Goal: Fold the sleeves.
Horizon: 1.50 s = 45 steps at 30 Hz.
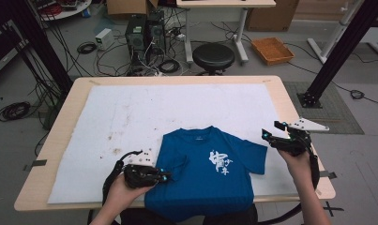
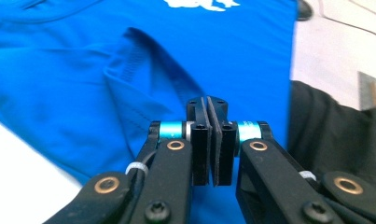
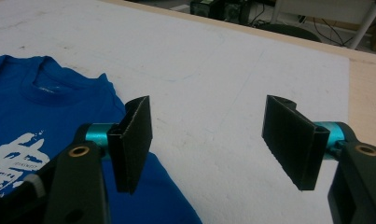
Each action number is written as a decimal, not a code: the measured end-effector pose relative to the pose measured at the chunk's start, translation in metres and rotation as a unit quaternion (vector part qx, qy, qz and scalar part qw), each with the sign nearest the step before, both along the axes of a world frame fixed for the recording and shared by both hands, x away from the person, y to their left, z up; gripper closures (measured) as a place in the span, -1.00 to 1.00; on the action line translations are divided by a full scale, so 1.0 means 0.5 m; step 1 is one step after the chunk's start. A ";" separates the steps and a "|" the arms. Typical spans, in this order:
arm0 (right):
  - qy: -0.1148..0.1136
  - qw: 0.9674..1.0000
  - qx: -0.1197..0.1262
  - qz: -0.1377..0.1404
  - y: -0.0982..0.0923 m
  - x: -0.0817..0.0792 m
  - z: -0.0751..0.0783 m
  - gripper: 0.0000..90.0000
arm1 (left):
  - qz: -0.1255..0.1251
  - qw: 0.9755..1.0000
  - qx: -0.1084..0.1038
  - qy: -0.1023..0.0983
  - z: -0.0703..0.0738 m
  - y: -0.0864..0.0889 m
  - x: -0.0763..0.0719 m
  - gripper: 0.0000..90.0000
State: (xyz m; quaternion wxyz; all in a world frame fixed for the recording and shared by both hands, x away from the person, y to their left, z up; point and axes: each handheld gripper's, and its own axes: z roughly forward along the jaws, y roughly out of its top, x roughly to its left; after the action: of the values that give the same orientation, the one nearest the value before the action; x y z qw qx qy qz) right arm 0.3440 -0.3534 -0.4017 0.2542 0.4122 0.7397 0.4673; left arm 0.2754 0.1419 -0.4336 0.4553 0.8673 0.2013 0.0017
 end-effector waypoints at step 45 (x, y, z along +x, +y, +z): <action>0.005 1.000 -0.005 -0.005 0.001 0.003 -0.007 -0.26 | 0.222 0.975 0.014 -0.016 0.010 0.012 0.167 0.48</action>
State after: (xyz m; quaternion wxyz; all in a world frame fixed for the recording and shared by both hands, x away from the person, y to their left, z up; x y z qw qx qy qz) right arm 0.3453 -0.3530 -0.4053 0.2548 0.4165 0.7414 0.4602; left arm 0.3591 0.1478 -0.4288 0.4343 0.8073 0.3811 0.1197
